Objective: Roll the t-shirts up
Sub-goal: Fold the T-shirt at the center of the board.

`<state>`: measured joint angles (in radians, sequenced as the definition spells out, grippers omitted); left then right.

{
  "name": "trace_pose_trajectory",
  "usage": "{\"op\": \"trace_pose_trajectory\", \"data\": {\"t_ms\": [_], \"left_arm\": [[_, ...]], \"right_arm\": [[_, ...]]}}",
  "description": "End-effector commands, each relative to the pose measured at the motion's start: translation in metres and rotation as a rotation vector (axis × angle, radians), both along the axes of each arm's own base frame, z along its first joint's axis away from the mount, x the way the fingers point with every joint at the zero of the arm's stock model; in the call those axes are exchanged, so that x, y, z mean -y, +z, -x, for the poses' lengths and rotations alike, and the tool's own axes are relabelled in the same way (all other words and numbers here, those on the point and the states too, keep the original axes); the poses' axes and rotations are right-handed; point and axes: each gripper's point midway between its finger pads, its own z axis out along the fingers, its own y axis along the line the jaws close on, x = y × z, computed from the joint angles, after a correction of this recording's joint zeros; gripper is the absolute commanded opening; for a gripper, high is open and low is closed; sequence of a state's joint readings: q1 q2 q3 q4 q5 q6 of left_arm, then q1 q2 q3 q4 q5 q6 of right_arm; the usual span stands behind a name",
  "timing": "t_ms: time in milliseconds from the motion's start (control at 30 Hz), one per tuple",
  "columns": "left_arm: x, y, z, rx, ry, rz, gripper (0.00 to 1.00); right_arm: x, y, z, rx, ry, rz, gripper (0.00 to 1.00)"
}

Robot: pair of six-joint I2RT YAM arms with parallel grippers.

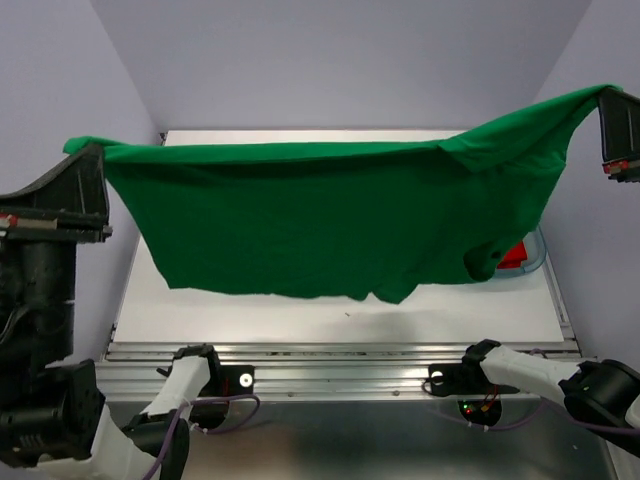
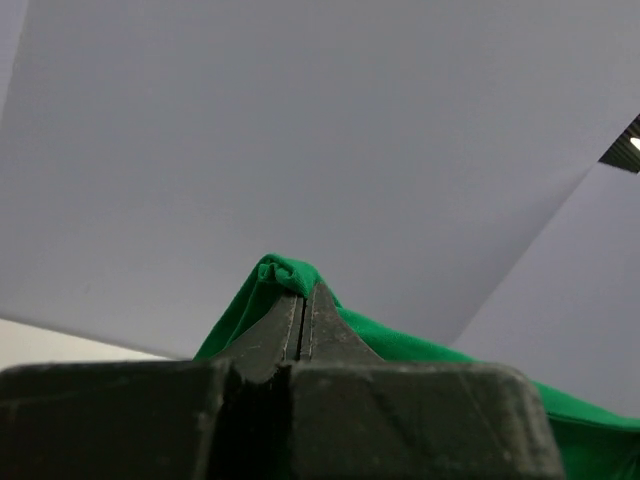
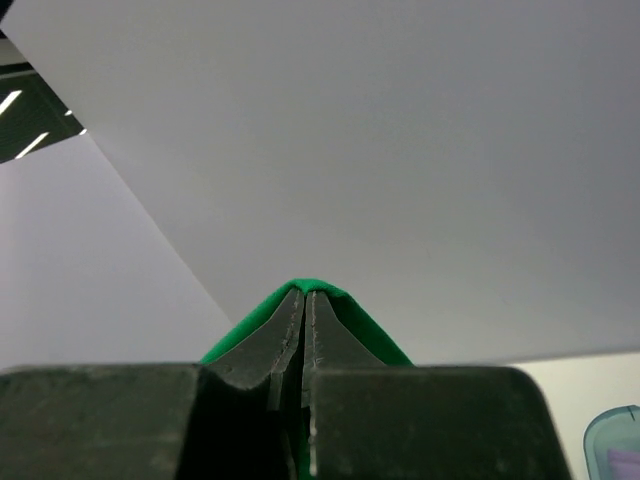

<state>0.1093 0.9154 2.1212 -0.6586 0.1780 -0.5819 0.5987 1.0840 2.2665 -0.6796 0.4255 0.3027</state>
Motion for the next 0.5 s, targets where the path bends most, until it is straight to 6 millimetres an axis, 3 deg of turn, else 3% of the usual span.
{"op": "trace_pose_trajectory", "data": {"t_ms": [0, 67, 200, 267, 300, 367, 400, 467], "left_arm": [[-0.023, 0.014, 0.023, 0.060, 0.122, 0.048, 0.00], [-0.030, 0.011, 0.023, 0.048, 0.156, 0.058, 0.00], [-0.041, -0.016, 0.001, -0.043, 0.212, 0.056, 0.00], [-0.046, -0.046, -0.025, -0.139, 0.235, 0.044, 0.00], [-0.050, -0.071, -0.044, -0.215, 0.249, 0.039, 0.00], [-0.052, -0.099, -0.062, -0.293, 0.260, 0.034, 0.00], [-0.054, -0.130, -0.079, -0.365, 0.264, 0.031, 0.00], [-0.058, -0.171, -0.100, -0.451, 0.280, 0.026, 0.00]], "right_arm": [[-0.001, -0.001, 0.009, 0.009, 0.029, 0.019, 0.01], [-0.007, -0.015, 0.000, -0.035, 0.033, 0.041, 0.01], [-0.016, -0.048, -0.019, -0.139, 0.020, 0.073, 0.01], [-0.020, -0.063, -0.027, -0.185, 0.011, 0.090, 0.01], [-0.024, -0.076, -0.038, -0.224, -0.004, 0.110, 0.01], [-0.030, -0.090, -0.051, -0.264, -0.022, 0.140, 0.01], [-0.031, -0.100, -0.062, -0.294, -0.053, 0.166, 0.01], [-0.043, -0.118, -0.088, -0.352, -0.088, 0.232, 0.01]]}}
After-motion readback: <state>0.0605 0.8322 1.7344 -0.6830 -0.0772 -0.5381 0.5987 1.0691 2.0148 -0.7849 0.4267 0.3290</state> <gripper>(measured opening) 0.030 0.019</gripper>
